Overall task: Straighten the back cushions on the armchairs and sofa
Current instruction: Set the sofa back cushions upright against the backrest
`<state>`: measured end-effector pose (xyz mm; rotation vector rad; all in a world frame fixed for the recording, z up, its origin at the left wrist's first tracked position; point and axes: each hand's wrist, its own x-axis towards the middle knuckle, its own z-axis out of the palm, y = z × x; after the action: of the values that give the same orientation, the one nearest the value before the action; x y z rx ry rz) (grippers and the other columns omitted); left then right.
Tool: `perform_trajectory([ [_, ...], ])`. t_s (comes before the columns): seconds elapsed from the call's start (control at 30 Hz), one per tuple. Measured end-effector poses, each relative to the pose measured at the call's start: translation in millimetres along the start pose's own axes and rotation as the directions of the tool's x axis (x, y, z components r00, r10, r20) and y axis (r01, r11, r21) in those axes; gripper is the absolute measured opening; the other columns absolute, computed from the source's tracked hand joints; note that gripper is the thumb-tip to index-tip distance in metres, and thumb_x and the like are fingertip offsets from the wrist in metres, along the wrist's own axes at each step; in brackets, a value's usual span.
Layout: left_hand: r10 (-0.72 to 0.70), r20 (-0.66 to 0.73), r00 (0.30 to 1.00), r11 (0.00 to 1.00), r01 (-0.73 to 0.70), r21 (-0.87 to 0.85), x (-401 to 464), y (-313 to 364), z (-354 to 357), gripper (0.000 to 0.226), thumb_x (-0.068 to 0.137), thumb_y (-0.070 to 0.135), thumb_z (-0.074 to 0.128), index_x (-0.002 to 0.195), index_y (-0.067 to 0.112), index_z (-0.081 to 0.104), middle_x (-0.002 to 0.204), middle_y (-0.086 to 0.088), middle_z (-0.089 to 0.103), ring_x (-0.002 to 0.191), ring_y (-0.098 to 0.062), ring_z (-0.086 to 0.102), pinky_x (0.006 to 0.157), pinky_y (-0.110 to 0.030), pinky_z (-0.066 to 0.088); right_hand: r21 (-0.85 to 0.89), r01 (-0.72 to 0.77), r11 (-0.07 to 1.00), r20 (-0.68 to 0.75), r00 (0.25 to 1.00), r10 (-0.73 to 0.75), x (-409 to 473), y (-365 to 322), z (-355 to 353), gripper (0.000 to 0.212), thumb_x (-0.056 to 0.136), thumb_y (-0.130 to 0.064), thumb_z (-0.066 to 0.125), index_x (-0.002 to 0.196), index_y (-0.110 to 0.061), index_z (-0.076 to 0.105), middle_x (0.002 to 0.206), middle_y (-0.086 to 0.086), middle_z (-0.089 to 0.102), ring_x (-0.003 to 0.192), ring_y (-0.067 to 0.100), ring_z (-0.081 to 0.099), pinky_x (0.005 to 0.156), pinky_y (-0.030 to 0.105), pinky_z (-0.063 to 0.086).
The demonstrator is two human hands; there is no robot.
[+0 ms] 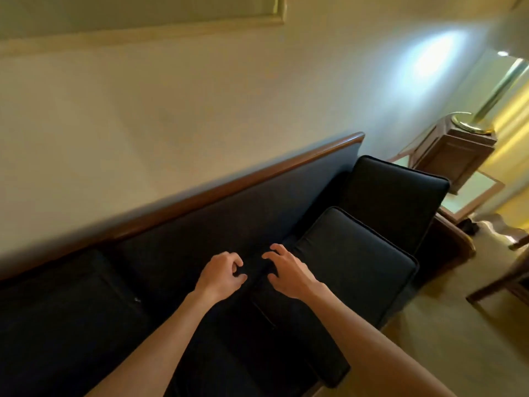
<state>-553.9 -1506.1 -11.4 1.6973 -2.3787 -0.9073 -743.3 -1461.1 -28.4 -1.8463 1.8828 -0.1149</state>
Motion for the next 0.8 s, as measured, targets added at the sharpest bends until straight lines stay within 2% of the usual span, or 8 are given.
perform_trajectory([
  [0.13,0.096,0.113,0.989,0.995,-0.094,-0.02,35,89,103,0.032,0.084,0.033,0.073,0.112,0.021,0.065,0.105,0.007,0.06,0.094,-0.007,0.059,0.078,-0.023,0.049,0.121,-0.22,0.968,-0.018,0.974,0.224,-43,148,16,0.046,0.094,-0.021,0.057,0.14,-0.024,0.048,0.149,-0.002,0.038,0.131,0.024,0.047,0.096,0.042,0.05],
  [0.27,0.13,0.104,0.986,0.991,-0.132,0.004,50,142,203,0.031,0.086,0.035,0.068,0.115,0.024,0.061,0.11,0.008,0.06,0.099,-0.01,0.058,0.076,-0.025,0.049,0.318,-0.448,0.835,-0.074,0.867,0.493,-82,253,62,0.058,0.094,-0.027,0.063,0.146,-0.019,0.039,0.15,0.004,0.036,0.134,0.025,0.042,0.103,0.04,0.045],
  [0.4,0.153,0.103,0.983,0.988,-0.156,0.022,55,153,295,0.04,0.087,0.038,0.065,0.123,0.023,0.056,0.121,0.005,0.056,0.111,-0.012,0.053,0.084,-0.028,0.051,0.667,-0.603,0.437,0.054,0.624,0.779,-90,319,116,0.089,0.084,-0.046,0.074,0.153,-0.016,0.027,0.157,0.01,0.03,0.141,0.028,0.036,0.111,0.04,0.038],
  [0.5,0.175,0.192,0.966,0.974,-0.199,0.112,52,147,345,0.068,0.085,0.047,0.062,0.143,0.025,0.036,0.147,0.0,0.038,0.134,-0.017,0.036,0.099,-0.034,0.046,0.837,-0.535,0.118,0.211,0.513,0.832,-83,346,138,0.107,0.075,-0.057,0.078,0.154,-0.019,0.018,0.158,0.01,0.031,0.141,0.031,0.037,0.112,0.044,0.038],
  [0.6,0.146,0.317,0.937,0.952,-0.221,0.214,50,137,383,0.093,0.083,0.058,0.06,0.154,0.031,0.006,0.163,-0.006,0.004,0.149,-0.026,0.008,0.113,-0.044,0.03,0.897,-0.418,-0.142,0.354,0.488,0.798,-66,374,157,0.126,0.064,-0.065,0.082,0.157,-0.021,0.008,0.158,0.006,0.032,0.141,0.031,0.037,0.114,0.052,0.033],
  [0.7,0.155,0.349,0.924,0.931,-0.255,0.261,46,127,406,0.099,0.082,0.062,0.058,0.154,0.031,-0.004,0.163,-0.009,-0.008,0.15,-0.028,-0.001,0.118,-0.047,0.024,0.864,-0.403,-0.301,0.489,0.531,0.692,-50,410,185,0.14,0.046,-0.076,0.083,0.157,-0.024,0.015,0.154,-0.003,0.041,0.137,0.026,0.045,0.114,0.053,0.033],
  [0.73,0.16,0.346,0.925,0.926,-0.262,0.273,46,125,410,0.1,0.082,0.063,0.057,0.154,0.03,-0.004,0.163,-0.009,-0.008,0.15,-0.028,-0.002,0.118,-0.048,0.024,0.852,-0.407,-0.331,0.519,0.56,0.647,-48,417,191,0.13,0.048,-0.075,0.083,0.154,-0.024,0.027,0.148,-0.003,0.05,0.131,0.024,0.052,0.112,0.05,0.037],
  [0.8,0.153,0.335,0.93,0.923,-0.256,0.289,45,124,414,0.101,0.082,0.064,0.057,0.154,0.028,-0.003,0.163,-0.008,-0.008,0.15,-0.028,-0.003,0.118,-0.048,0.024,0.861,-0.405,-0.309,0.507,0.627,0.591,-49,411,181,0.089,0.063,-0.068,0.078,0.137,-0.023,0.057,0.127,-0.001,0.068,0.116,0.022,0.064,0.104,0.043,0.046],
])
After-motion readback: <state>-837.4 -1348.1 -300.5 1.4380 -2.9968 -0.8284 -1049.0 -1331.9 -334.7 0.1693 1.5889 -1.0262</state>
